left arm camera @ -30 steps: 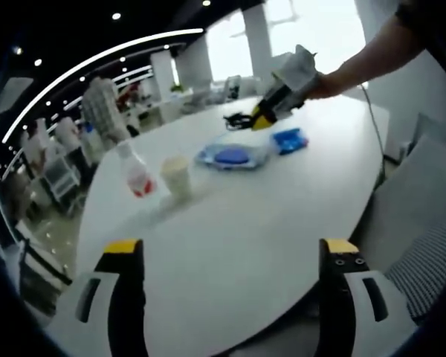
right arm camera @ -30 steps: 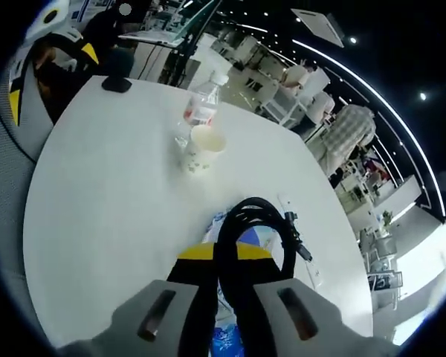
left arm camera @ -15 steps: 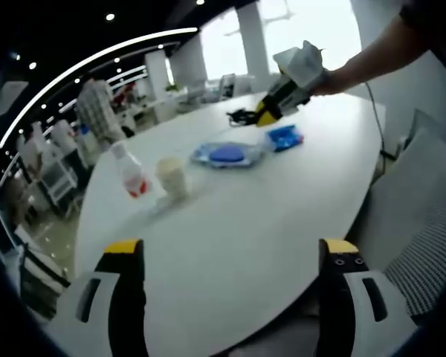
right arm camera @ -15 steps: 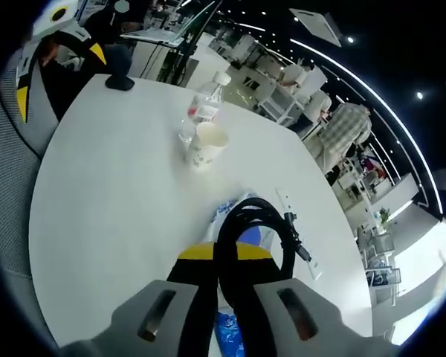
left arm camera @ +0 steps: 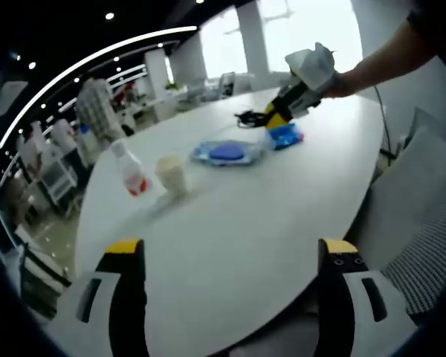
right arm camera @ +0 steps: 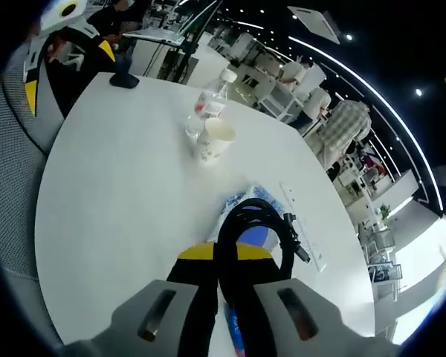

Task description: Arrange the tabletop items into an orderly group along one side of the table until the central work area is clear of visible clutter.

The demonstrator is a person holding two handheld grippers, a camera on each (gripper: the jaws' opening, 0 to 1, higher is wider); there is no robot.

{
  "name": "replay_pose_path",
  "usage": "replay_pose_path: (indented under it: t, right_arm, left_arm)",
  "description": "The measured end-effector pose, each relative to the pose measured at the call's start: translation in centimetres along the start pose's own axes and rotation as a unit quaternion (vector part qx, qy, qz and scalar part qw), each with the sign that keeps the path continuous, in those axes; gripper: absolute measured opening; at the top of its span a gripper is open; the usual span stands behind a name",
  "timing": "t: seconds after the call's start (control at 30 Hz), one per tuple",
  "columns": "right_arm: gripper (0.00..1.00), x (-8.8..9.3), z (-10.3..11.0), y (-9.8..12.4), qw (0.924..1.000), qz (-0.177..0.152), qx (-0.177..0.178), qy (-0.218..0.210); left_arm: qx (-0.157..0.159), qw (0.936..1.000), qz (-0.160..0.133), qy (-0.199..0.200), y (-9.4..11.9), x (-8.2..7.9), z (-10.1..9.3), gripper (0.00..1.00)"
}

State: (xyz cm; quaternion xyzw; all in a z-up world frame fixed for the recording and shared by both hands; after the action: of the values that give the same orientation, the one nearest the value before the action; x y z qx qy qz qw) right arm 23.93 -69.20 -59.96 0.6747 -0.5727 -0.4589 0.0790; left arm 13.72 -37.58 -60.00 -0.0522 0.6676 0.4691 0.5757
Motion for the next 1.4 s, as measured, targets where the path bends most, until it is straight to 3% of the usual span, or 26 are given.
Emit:
replay_pose_path:
  t: [0.73,1.4]
  right_arm:
    - [0.04,1.8,2.9,0.4,0.9996,0.015,-0.014,-0.021]
    - [0.04,4.5,5.5,0.2,0.9965,0.05,-0.045,-0.049]
  left_arm:
    - [0.005,1.0,0.002,0.003,-0.1,0.1,0.0,0.92]
    - [0.005,1.0,0.006,0.005,-0.1,0.1,0.0,0.92]
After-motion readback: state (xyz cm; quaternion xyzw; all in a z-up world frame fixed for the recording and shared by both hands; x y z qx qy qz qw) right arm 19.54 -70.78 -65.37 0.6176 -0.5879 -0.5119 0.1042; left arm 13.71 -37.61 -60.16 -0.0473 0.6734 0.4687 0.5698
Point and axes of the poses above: the point that each gripper's makers call its tool centre point, and the gripper's own axes: y roughly backward along the fingers, z roughly to its left, x roughly out of its underside, the point moved 9 cm from there along y, roughly backward along the fingers, and after that the axes turned 4 degrees about y, right-handed, at the moved point
